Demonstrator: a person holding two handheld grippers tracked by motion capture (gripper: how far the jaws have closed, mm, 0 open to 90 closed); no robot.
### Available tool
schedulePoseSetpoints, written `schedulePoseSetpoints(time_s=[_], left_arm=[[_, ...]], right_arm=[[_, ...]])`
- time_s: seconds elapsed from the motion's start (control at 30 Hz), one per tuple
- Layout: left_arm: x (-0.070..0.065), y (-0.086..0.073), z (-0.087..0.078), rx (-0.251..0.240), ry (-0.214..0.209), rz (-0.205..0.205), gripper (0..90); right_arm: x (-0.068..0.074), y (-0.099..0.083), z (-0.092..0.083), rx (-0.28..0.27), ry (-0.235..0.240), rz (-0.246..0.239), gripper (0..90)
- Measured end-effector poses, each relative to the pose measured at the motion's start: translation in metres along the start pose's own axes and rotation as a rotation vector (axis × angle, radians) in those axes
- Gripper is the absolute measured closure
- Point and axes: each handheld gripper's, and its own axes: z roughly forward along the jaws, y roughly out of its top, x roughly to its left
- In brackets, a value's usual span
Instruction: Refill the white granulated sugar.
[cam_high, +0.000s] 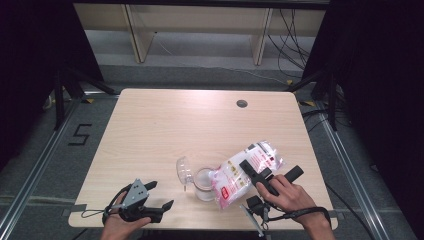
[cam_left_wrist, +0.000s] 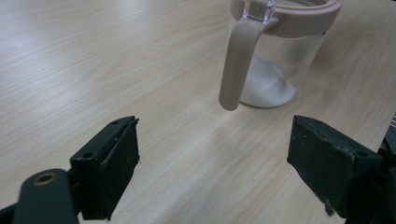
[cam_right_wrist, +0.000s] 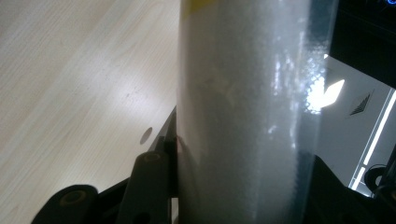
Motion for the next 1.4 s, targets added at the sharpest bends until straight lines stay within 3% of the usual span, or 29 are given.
schedulePoseSetpoints(time_s=[0.3,0.37,0.67,0.7,1.4], left_arm=[[0.0,0.0,0.0,-0.001,0.001,0.0,16.0],[-0.0016,-0.0004,-0.0002,0.0,0.009,-0.025,16.0],[-0.0015,-0.0001,-0.0004,0.001,0.009,-0.02,16.0],[-0.0015,-0.0001,-0.0005,0.0,0.009,-0.021,16.1],[-0.0016,-0.0001,-0.0008,-0.001,0.01,-0.021,16.1]], right_arm=[[-0.0046,0.0015,-0.0023,0.003,0.002,-0.02,65.6],[-0.0047,0.003,-0.0021,-0.003,0.007,-0.026,65.7],[-0.0064,0.005,-0.0008,-0.001,0.007,-0.039,65.8],[-0.0044,0.0043,0.0013,-0.032,-0.03,-0.024,65.8],[-0.0023,0.0035,0.0006,-0.039,-0.034,-0.018,66.5]])
